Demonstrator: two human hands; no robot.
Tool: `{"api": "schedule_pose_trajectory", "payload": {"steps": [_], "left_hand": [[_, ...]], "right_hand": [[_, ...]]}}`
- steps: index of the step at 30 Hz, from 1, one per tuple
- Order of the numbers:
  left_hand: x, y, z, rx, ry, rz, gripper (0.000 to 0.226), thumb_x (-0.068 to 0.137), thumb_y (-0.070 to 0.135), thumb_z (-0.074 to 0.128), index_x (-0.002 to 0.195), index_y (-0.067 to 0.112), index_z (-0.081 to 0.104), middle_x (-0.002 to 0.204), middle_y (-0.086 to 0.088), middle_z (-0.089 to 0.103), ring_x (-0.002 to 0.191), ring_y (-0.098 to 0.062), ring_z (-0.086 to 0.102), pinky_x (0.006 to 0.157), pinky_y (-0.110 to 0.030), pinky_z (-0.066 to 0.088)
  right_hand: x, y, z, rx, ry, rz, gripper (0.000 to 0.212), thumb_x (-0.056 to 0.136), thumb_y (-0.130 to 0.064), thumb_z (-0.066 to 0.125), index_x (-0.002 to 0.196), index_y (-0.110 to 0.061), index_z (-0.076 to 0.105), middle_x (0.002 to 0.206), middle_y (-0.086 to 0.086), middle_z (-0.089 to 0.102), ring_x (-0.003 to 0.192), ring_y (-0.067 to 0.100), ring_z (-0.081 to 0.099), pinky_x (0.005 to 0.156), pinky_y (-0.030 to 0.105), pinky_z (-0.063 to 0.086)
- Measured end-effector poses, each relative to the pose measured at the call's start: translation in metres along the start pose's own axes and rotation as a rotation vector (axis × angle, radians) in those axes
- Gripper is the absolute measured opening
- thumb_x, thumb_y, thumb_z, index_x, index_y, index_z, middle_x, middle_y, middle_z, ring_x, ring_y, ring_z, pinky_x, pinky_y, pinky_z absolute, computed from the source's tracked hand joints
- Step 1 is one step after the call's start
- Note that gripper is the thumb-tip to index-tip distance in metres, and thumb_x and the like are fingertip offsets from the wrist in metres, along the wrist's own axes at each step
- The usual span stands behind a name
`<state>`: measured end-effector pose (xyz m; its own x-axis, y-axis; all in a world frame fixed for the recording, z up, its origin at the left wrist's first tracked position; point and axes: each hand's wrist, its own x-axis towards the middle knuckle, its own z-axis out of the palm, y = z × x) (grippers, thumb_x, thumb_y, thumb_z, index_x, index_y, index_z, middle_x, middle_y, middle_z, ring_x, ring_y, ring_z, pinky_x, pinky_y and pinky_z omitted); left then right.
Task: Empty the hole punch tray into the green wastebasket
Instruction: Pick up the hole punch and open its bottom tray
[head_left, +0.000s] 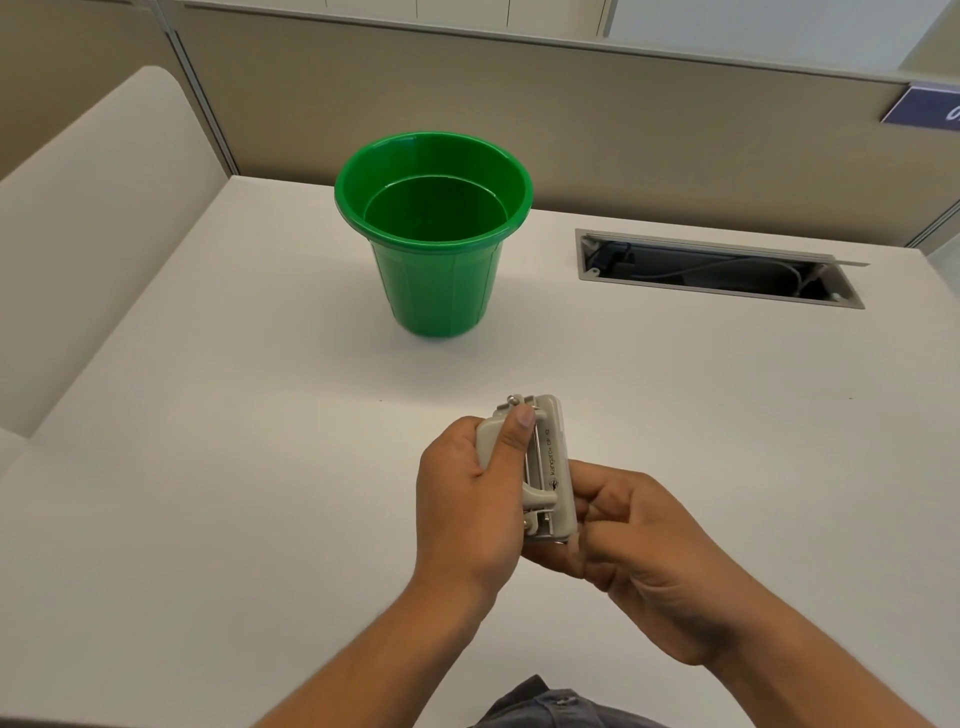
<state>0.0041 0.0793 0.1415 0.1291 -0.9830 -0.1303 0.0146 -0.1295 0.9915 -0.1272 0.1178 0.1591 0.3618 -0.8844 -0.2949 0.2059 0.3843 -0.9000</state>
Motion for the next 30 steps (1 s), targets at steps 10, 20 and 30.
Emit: {"api": "schedule_pose_trajectory", "payload": {"steps": [10, 20, 30], "left_hand": [[-0.004, 0.002, -0.001, -0.001, 0.007, 0.018, 0.040, 0.081, 0.056, 0.060, 0.067, 0.018, 0.062, 0.056, 0.012, 0.062, 0.051, -0.006, 0.059, 0.048, -0.023, 0.051], [-0.009, 0.002, -0.001, -0.058, 0.007, -0.011, 0.036, 0.083, 0.051, 0.063, 0.067, 0.019, 0.063, 0.057, 0.009, 0.064, 0.052, -0.007, 0.061, 0.050, -0.024, 0.051], [-0.009, 0.006, -0.009, -0.078, 0.018, -0.029, 0.037, 0.080, 0.053, 0.064, 0.065, 0.019, 0.062, 0.054, 0.011, 0.060, 0.051, -0.008, 0.058, 0.050, -0.028, 0.050]], "right_hand": [[-0.002, -0.001, 0.004, -0.020, 0.026, -0.015, 0.047, 0.075, 0.002, 0.060, 0.120, -0.007, 0.069, 0.118, 0.022, 0.072, 0.115, 0.034, 0.065, 0.105, 0.046, 0.048], [0.002, 0.020, 0.019, -0.494, 0.298, -0.199, 0.042, 0.072, -0.013, 0.068, 0.108, -0.033, 0.064, 0.095, 0.002, 0.077, 0.080, 0.025, 0.072, 0.067, 0.040, 0.058], [0.001, 0.018, 0.019, -0.349, 0.167, -0.166, 0.044, 0.078, 0.001, 0.063, 0.116, -0.022, 0.065, 0.102, 0.012, 0.074, 0.087, 0.024, 0.068, 0.076, 0.036, 0.056]]}}
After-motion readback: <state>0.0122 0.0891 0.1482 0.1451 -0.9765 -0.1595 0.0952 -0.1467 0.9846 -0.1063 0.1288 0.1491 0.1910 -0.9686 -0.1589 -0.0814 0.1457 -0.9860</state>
